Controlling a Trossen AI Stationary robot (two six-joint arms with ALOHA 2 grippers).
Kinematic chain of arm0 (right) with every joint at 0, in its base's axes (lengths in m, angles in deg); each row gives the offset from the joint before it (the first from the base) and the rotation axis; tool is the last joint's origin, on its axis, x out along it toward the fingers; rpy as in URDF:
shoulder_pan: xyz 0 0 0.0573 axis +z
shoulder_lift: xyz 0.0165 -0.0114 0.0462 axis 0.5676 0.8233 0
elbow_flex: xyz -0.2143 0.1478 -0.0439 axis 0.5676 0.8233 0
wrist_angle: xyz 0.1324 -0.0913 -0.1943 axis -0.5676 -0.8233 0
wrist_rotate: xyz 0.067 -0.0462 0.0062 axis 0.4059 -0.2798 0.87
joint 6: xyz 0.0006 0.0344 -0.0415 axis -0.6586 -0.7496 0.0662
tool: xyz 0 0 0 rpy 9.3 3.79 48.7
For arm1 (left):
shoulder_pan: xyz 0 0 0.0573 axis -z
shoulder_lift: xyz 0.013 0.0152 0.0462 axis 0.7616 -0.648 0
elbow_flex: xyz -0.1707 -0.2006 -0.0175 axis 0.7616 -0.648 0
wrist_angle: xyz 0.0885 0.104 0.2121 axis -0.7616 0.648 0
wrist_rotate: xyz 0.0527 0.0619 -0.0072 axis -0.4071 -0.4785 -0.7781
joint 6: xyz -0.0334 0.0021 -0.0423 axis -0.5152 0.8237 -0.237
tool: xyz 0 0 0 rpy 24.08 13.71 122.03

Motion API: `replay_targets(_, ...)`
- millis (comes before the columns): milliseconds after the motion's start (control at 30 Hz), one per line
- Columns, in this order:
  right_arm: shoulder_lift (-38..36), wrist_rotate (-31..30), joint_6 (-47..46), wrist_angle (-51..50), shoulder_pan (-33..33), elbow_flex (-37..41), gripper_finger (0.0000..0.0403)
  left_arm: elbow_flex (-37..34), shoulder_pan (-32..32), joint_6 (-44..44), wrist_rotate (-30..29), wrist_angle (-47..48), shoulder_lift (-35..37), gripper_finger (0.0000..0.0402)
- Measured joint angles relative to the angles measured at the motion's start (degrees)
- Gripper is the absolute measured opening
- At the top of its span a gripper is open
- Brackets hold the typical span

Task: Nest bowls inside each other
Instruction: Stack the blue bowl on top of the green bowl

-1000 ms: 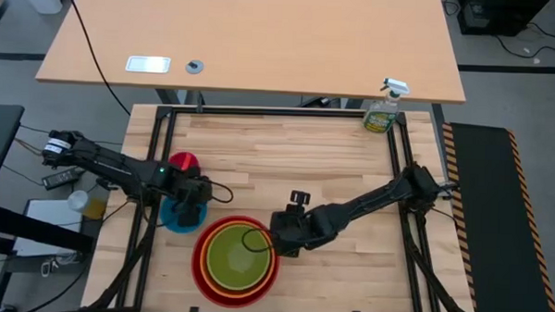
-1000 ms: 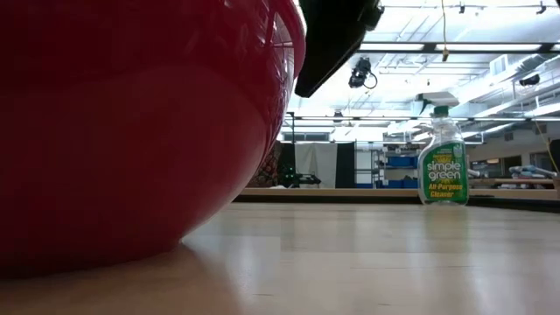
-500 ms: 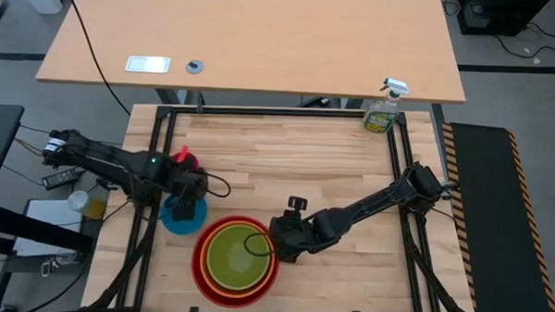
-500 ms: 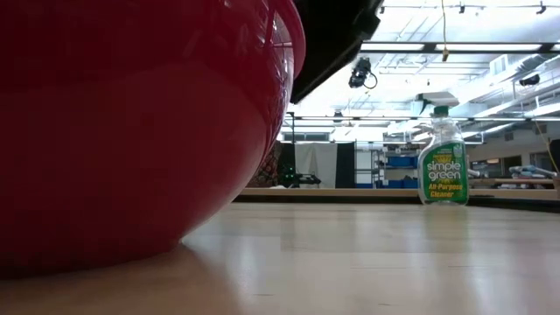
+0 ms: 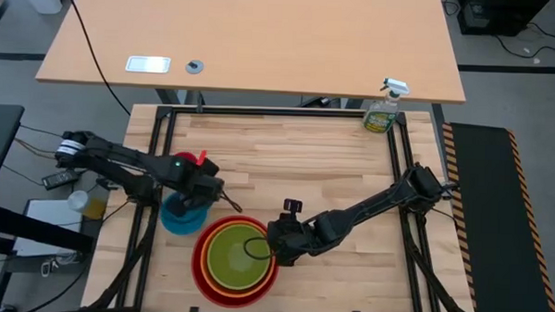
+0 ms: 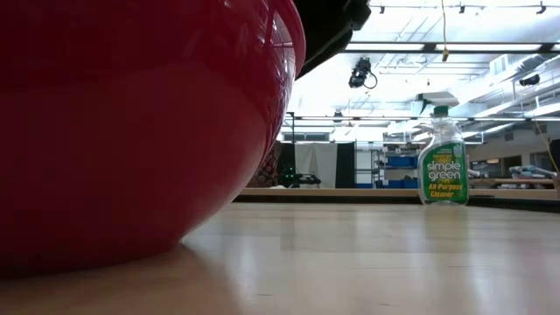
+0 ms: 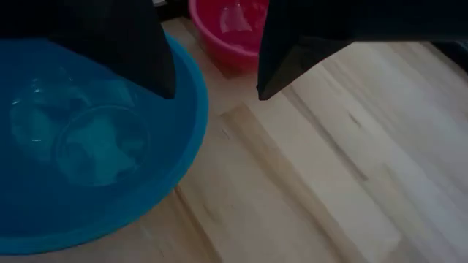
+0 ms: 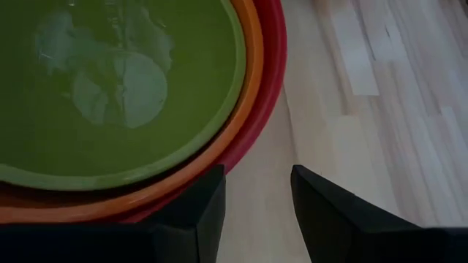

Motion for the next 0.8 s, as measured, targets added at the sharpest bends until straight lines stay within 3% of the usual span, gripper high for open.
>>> replay_targets(267,0.0,-0.15,0.67,2.06,0.89,0.0,0.0164,-0.04,0.02,0.73,-3.49,1.43,-7.12,0.0185)
replay_targets(800,0.0,-0.17,1.54,4.14,0.7,0.0,0.0164,-8.26,0.3,-2.39,-3.96,-2.34,-7.7,0.0176)
